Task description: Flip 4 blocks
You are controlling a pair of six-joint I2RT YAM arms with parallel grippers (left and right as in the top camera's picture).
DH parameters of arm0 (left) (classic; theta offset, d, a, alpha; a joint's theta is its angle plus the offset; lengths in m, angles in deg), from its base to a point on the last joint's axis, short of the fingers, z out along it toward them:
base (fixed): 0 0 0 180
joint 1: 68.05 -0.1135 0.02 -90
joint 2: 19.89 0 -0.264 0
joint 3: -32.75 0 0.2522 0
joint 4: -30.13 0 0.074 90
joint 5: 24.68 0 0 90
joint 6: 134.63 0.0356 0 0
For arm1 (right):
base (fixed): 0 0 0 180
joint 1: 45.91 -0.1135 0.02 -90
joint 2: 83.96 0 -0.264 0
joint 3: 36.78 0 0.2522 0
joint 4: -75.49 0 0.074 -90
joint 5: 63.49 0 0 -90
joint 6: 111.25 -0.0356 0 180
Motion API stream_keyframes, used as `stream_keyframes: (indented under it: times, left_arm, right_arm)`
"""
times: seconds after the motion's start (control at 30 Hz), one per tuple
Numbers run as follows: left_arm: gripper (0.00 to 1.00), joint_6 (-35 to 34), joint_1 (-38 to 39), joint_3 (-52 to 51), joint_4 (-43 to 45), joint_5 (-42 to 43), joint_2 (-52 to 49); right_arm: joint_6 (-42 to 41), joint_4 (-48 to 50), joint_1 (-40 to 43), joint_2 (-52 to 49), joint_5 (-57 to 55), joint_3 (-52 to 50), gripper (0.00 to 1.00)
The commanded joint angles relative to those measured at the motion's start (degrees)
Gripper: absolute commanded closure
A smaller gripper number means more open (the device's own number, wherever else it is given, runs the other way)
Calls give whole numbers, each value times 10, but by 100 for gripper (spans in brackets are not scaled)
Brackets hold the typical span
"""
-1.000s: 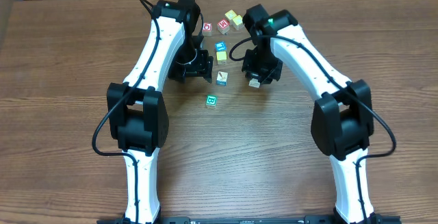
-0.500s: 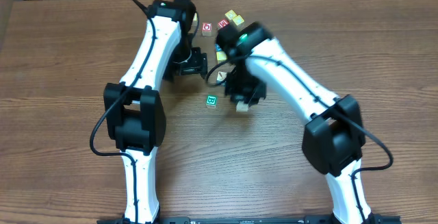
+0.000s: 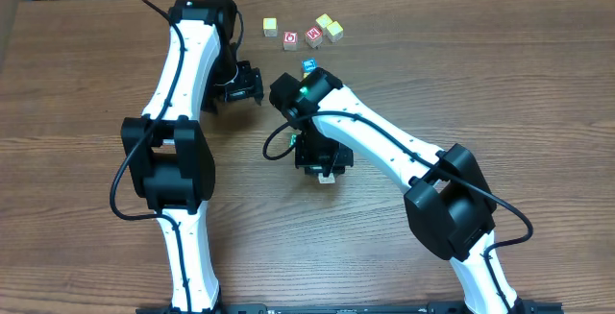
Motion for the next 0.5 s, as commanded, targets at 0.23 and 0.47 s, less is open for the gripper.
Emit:
stream_keyframes:
  times: [0.23, 0.47]
  left_arm:
    - [14, -7, 3, 3, -1, -3, -7]
    - [11, -7, 3, 3, -2, -3, -7]
  right_arm:
    - [-22, 0, -3, 18, -10, -8, 62]
    - [-22, 2, -3, 17, -11, -8, 38]
